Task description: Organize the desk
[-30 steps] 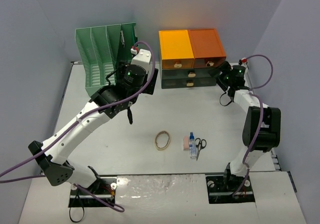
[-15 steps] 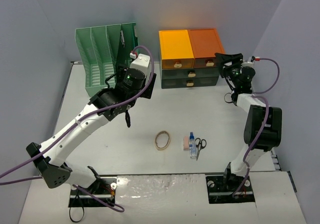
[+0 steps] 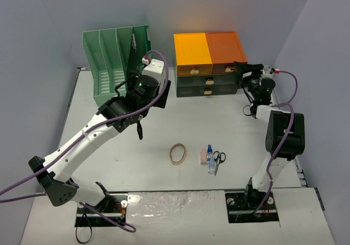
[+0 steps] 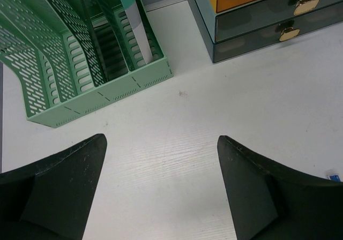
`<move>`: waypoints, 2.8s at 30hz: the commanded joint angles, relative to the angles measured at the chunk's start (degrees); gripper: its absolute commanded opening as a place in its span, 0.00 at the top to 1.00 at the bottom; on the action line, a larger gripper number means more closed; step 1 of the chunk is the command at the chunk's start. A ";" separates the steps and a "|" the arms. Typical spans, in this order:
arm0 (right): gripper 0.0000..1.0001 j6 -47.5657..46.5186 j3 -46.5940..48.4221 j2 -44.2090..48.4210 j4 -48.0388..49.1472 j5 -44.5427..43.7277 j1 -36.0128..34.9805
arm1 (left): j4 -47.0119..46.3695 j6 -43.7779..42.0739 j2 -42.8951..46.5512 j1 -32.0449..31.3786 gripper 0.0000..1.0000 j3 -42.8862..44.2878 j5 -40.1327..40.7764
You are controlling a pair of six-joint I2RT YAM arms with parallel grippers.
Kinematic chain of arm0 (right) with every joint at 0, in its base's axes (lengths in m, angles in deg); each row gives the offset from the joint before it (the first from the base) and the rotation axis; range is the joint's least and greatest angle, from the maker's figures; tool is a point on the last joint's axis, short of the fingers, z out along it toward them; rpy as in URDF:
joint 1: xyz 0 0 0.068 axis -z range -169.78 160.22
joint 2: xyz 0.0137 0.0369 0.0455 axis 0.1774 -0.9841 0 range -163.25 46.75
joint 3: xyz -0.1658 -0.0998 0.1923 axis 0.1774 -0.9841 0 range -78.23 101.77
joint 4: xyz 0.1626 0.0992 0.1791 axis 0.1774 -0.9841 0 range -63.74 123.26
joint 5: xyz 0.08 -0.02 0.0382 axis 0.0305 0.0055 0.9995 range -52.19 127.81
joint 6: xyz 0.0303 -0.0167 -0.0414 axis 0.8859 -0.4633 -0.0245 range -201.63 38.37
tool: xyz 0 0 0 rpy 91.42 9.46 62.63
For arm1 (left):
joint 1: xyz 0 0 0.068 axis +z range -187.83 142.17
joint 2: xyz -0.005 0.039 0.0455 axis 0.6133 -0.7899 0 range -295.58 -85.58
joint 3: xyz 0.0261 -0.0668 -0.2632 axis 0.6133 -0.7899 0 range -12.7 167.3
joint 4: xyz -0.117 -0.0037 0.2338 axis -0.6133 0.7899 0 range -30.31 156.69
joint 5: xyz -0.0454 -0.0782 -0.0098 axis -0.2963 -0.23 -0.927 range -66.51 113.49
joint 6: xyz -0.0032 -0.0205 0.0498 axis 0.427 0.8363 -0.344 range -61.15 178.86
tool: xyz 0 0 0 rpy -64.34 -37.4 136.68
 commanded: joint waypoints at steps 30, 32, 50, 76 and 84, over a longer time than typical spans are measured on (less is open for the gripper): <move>0.38 -0.28 2.55 0.88 0.08 0.26 -1.76 | -2.91 -0.61 -0.22 -0.38 0.18 2.52 0.06; 0.41 -0.45 4.04 0.09 -0.53 0.33 -1.83 | -2.81 -0.68 -0.12 -0.39 0.18 2.45 0.13; 0.92 -0.57 7.75 -2.71 -2.70 0.95 -3.27 | -2.83 -0.83 0.99 -0.36 0.18 1.60 1.07; 1.00 -14.82 -1.91 23.32 -40.57 2.42 -3.29 | -5.64 -0.07 1.11 -0.39 0.18 0.84 -0.57; 0.97 -17.55 -1.46 24.31 -48.50 1.91 -3.53 | -5.87 0.32 1.64 -0.39 0.18 0.75 -0.88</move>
